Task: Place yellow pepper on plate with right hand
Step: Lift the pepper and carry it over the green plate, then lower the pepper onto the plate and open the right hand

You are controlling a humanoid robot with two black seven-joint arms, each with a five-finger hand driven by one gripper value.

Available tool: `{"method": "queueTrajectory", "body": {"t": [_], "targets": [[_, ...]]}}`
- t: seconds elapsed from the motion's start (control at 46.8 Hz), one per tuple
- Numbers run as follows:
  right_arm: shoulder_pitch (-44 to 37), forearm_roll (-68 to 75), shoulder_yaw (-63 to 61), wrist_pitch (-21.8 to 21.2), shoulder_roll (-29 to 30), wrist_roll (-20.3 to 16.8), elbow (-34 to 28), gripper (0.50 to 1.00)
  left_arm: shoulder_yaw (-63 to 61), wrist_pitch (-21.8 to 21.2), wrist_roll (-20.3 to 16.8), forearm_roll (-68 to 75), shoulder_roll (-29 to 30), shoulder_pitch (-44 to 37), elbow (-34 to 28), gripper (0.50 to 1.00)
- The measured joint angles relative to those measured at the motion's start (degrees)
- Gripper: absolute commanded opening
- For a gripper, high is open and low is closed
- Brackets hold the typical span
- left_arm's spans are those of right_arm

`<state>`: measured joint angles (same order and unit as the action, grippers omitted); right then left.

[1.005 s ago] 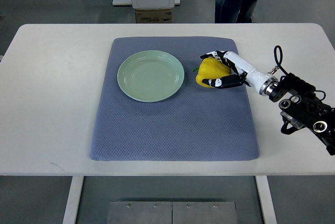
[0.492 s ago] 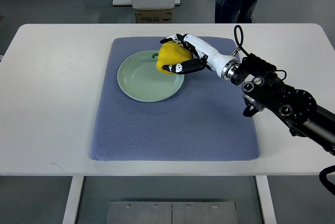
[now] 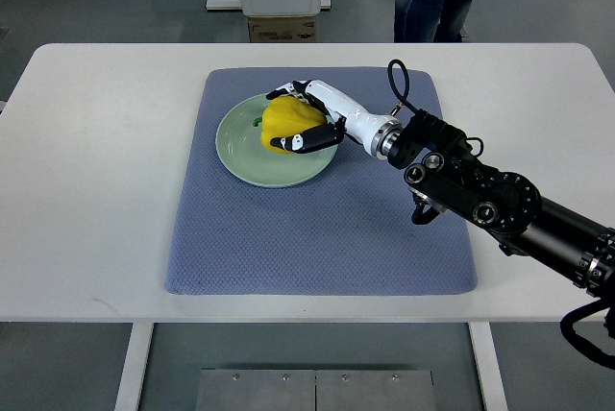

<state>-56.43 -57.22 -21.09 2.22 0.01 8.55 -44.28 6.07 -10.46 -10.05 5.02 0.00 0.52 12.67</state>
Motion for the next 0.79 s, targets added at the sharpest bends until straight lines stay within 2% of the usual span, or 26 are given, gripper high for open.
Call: {"method": "queueTrajectory", "body": {"t": [0.535,0.556,0.578,0.599,0.62,0.663,0.791], "targets": [[0.0,0.2,3.4,2.9,0.0,-3.8,-0.3,0.500,0.0,0.0,0.0,0.0,0.0,0.0,0.0,1.000],[0.0,0.3,3.3,3.0,0.0,-3.9,-0.3,0.537,0.0,0.0,0.0,0.0,0.0,0.0,0.0,1.000],[-0.1,0.4,3.3,3.0,0.0,-3.9,-0.3,0.705,0.0,0.0,0.0,0.0,0.0,0.0,0.0,1.000],[-0.1,0.5,3.2,3.0,0.0,-3.9,-0.3,0.841,0.0,0.0,0.0,0.0,0.0,0.0,0.0,1.000],[-0.1,0.6,3.1,3.0,0.0,-3.9,-0.4,0.909,0.0,0.0,0.0,0.0,0.0,0.0,0.0,1.000],[-0.1,1.0,3.0,3.0,0.0,-3.8,-0.5,0.981,0.0,0.0,0.0,0.0,0.0,0.0,0.0,1.000],[-0.1,2.2,2.2,3.0,0.0,-3.5,-1.0,1.000,0.0,0.0,0.0,0.0,0.0,0.0,0.0,1.000]]}}
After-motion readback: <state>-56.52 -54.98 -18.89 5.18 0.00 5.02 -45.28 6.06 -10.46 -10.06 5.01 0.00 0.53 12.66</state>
